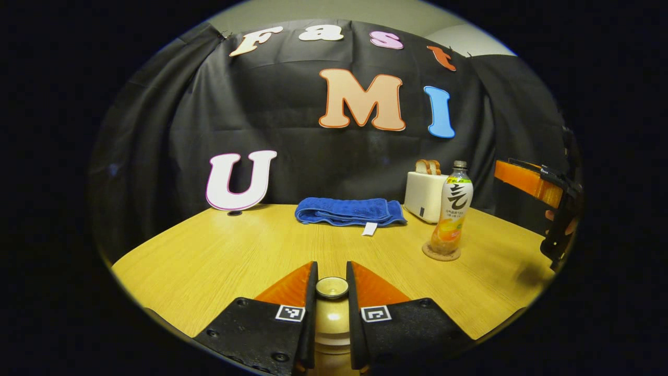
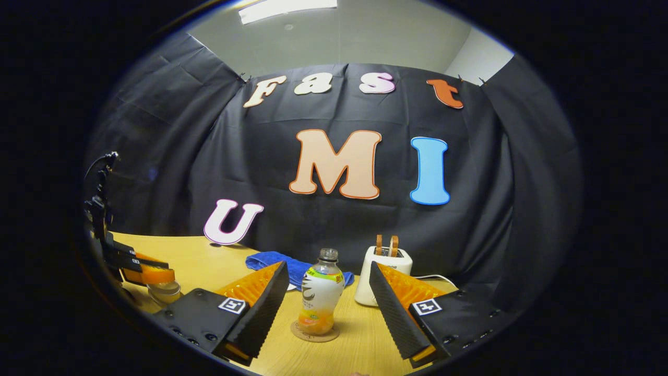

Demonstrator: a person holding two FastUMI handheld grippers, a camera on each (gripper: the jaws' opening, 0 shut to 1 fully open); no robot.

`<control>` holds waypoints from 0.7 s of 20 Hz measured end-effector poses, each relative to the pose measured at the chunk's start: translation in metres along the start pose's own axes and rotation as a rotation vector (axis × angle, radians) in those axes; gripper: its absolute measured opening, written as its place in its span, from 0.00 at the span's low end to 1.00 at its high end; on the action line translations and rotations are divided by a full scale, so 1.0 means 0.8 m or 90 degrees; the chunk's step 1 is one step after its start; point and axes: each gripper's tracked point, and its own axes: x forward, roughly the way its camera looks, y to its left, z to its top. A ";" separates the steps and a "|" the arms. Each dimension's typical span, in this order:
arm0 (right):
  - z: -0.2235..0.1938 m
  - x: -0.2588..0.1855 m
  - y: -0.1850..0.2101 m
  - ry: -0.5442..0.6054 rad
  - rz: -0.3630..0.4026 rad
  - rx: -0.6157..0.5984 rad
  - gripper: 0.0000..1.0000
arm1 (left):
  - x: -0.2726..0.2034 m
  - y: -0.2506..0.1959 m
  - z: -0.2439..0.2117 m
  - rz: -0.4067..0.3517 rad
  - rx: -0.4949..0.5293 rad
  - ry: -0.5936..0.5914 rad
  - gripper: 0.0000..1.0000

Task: Open the teacup lid with one hand, grasp the water bottle and pour water into the teacup with the other hand; after pouring, place the water bottle on the coaster and then close the teacup lid.

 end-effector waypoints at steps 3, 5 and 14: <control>-0.001 -0.001 0.003 0.001 0.004 0.010 0.99 | -0.002 0.000 -0.004 0.008 0.019 0.001 0.26; 0.001 -0.004 0.003 -0.001 0.004 0.010 0.98 | -0.002 -0.003 -0.004 0.005 0.024 -0.003 0.30; -0.005 -0.037 0.011 0.014 -0.020 0.075 0.93 | -0.021 0.011 0.046 0.077 0.035 -0.084 0.98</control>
